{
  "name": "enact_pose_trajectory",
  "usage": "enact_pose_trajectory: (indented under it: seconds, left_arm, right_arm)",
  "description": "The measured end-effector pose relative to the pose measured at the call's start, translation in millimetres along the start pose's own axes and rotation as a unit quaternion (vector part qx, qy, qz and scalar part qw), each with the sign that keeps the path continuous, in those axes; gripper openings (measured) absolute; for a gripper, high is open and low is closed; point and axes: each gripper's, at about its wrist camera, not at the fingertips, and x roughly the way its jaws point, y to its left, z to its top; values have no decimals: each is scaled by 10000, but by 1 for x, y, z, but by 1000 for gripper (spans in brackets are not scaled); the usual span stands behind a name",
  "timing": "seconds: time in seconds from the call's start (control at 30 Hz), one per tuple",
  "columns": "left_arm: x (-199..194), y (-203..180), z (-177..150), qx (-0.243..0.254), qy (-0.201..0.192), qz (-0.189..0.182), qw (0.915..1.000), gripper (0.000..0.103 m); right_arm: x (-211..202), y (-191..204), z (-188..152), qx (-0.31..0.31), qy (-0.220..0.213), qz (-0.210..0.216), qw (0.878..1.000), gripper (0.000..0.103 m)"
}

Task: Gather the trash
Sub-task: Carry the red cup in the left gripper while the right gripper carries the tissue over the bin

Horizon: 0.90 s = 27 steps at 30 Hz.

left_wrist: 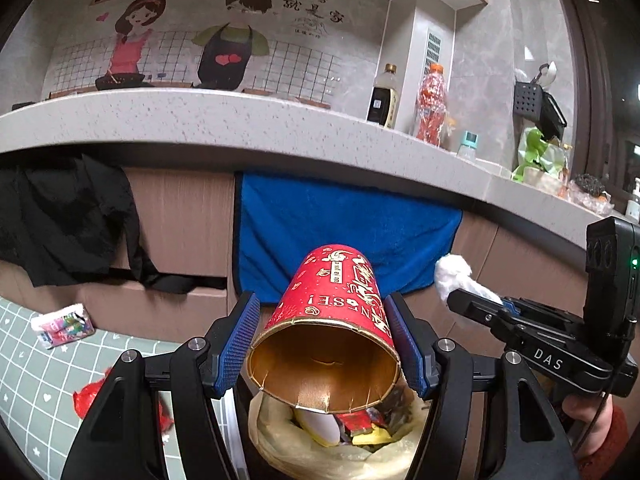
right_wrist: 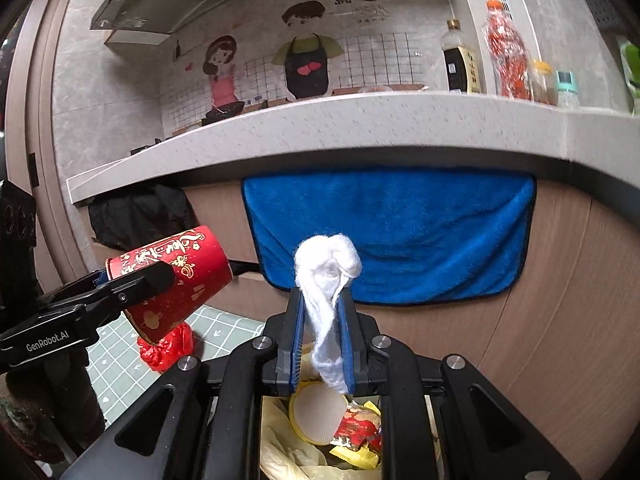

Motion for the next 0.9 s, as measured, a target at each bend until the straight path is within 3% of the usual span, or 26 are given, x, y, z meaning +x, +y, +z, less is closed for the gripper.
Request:
enact_pose_trajectory:
  seconds: [0.57,0.9]
  left_arm:
    - [52,3,-48,-124,734,-78,9972,65]
    - [73,8,-60,-128,976,-39,9951,65]
  right_arm:
    - [31,-28,-38,458,536,25,9975,17]
    - [42,-32,-45,489,678,3,9965,17]
